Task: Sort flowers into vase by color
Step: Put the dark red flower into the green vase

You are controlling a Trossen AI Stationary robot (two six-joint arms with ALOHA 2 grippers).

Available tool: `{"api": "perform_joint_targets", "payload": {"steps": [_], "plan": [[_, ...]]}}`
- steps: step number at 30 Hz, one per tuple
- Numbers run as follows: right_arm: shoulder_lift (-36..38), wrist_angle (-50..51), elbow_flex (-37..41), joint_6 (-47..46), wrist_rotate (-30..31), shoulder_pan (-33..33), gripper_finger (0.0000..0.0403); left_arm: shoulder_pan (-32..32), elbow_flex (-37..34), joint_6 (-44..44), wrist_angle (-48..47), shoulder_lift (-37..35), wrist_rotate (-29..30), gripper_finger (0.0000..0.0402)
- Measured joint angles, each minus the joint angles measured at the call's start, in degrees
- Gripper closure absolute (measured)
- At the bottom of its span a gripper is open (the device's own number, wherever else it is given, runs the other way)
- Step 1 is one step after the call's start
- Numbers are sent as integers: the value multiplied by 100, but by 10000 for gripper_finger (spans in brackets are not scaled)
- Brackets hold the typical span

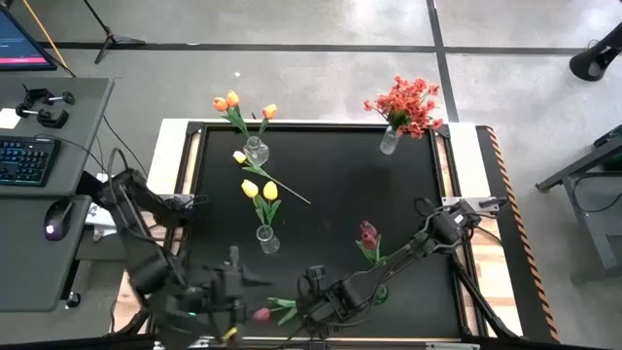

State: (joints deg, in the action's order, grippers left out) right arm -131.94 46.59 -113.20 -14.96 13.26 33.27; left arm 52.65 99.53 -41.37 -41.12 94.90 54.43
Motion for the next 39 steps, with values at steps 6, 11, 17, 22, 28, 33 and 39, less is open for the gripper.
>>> {"api": "perform_joint_targets", "payload": {"steps": [6, 11, 17, 22, 28, 33, 39], "plan": [[707, -197, 265, 2, 200, -153, 402, 446, 26, 1088, 628, -394, 1358, 248], [1553, -1483, 923, 28, 104, -349, 402, 709, 26, 1944, 1125, -458, 2306, 248], [3122, -4777, 3032, -452, -19, -481, 403, 769, 26, 2199, 1302, -456, 2509, 248], [4552, -7777, 5083, -807, 102, -188, 403, 760, 26, 2217, 1320, -456, 2678, 248], [5440, -9908, 6546, -239, 839, 1002, 403, 617, 26, 2215, 1317, -456, 2987, 248], [5662, -10018, 7115, 279, 2487, 2085, 403, 457, 26, 2208, 1328, -454, 3039, 248], [5665, -10842, 7846, 940, 4029, 2592, 403, 261, 24, 2204, 1547, -454, 3101, 248]]}}
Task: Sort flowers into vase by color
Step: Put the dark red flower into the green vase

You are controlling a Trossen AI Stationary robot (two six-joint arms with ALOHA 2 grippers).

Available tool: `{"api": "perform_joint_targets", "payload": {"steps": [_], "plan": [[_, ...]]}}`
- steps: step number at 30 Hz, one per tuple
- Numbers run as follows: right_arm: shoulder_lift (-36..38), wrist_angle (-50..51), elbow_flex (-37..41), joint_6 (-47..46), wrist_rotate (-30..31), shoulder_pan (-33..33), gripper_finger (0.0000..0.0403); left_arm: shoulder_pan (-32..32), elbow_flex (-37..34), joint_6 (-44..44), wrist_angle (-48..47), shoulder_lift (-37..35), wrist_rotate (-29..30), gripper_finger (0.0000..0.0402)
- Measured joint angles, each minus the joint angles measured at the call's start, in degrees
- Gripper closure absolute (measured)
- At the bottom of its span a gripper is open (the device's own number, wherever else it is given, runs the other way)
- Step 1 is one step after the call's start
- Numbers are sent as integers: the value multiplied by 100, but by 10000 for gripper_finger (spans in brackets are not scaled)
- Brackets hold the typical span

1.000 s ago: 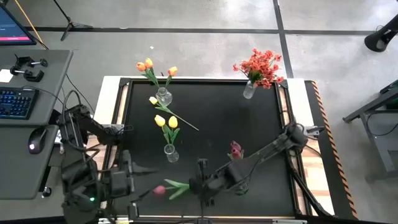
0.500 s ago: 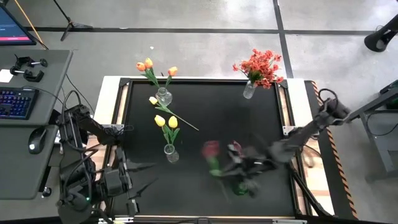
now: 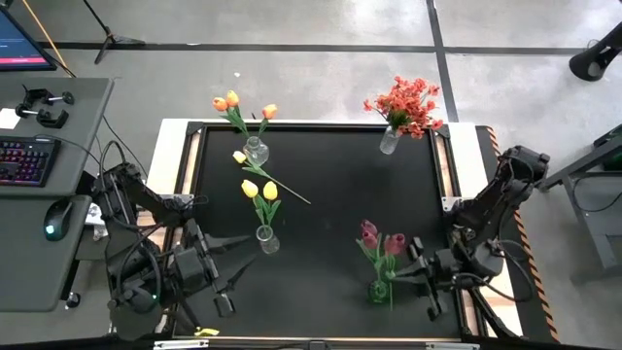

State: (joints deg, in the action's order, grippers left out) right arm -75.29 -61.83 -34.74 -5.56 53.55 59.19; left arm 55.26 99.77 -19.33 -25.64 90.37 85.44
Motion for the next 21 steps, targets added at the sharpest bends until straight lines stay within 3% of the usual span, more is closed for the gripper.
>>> {"api": "perform_joint_targets", "payload": {"steps": [7, 21], "plan": [[0, -1216, 846, 308, 43, -222, 403, -254, -2, -3, 236, 0, 79, 248], [2, -753, 1134, 418, 180, -231, 403, -413, -2, -8, 498, 2, 62, 248]]}}
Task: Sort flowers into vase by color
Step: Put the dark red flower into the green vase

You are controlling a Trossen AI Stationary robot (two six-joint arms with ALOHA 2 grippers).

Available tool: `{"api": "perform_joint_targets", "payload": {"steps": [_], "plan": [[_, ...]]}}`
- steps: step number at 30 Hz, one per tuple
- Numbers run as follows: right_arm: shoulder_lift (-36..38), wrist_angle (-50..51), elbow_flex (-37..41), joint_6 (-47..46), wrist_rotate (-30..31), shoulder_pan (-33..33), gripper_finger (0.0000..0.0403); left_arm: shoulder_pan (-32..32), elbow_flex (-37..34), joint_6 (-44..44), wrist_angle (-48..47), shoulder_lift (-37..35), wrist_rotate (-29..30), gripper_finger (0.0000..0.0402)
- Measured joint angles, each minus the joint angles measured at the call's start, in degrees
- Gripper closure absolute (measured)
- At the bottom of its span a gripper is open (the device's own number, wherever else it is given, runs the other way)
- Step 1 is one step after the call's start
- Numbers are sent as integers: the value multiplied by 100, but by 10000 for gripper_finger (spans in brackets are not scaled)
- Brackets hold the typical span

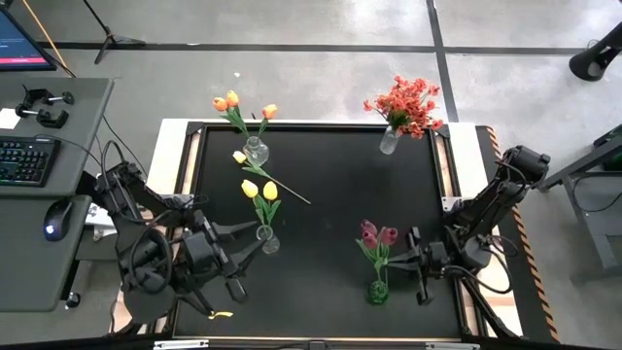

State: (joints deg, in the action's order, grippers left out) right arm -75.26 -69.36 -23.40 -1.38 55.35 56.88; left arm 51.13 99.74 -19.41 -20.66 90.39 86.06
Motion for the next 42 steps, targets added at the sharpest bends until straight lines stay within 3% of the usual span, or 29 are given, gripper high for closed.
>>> {"api": "perform_joint_targets", "payload": {"steps": [26, 42], "plan": [[-9, 398, -2, -131, -1133, -479, 403, -168, 0, 3, 705, 2, -63, 248], [-291, 464, -9, -286, -1123, -525, 403, -168, 0, -141, 731, 2, -63, 248]]}}
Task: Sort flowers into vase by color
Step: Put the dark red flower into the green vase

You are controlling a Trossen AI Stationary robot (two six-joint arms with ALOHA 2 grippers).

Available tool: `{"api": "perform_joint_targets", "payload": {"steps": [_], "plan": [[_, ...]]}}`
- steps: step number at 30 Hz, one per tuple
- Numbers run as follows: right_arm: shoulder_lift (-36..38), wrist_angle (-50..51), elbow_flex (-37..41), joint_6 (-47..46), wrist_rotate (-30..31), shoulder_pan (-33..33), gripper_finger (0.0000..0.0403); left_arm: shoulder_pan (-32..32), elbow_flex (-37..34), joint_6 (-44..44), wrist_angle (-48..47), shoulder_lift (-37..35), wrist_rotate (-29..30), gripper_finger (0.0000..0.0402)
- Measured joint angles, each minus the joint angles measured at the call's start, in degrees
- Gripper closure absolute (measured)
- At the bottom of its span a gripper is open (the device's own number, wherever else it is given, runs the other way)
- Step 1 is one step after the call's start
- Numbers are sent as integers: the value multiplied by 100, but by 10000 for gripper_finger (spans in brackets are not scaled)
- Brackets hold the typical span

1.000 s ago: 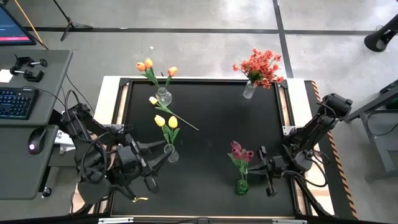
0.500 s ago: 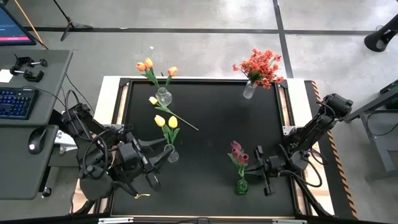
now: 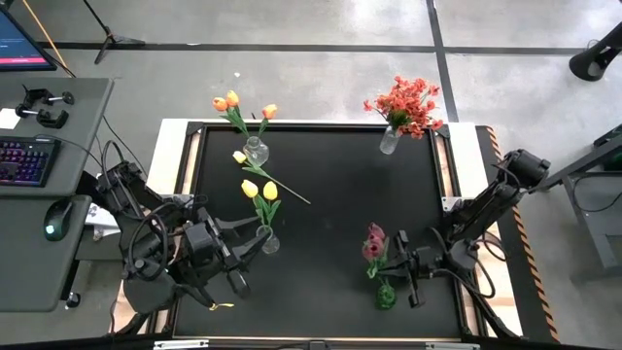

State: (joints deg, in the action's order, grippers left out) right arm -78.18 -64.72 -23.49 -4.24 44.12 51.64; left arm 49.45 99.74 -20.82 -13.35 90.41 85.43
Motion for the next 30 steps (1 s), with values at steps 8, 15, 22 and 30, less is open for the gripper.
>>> {"api": "perform_joint_targets", "payload": {"steps": [8, 15, 22, 30], "plan": [[-168, -324, 0, 222, 31, 0, 403, 0, 0, 0, -5, 0, -2, 248], [-165, -506, 0, 628, 119, 70, 403, 0, 0, -2, -6, 0, -3, 248], [-165, -420, 0, 917, 521, 177, 403, 0, 0, -2, 16, 0, -133, 248], [-165, 282, 0, 522, 538, 261, 403, 10, -1, -2, 210, 0, -152, 248]]}}
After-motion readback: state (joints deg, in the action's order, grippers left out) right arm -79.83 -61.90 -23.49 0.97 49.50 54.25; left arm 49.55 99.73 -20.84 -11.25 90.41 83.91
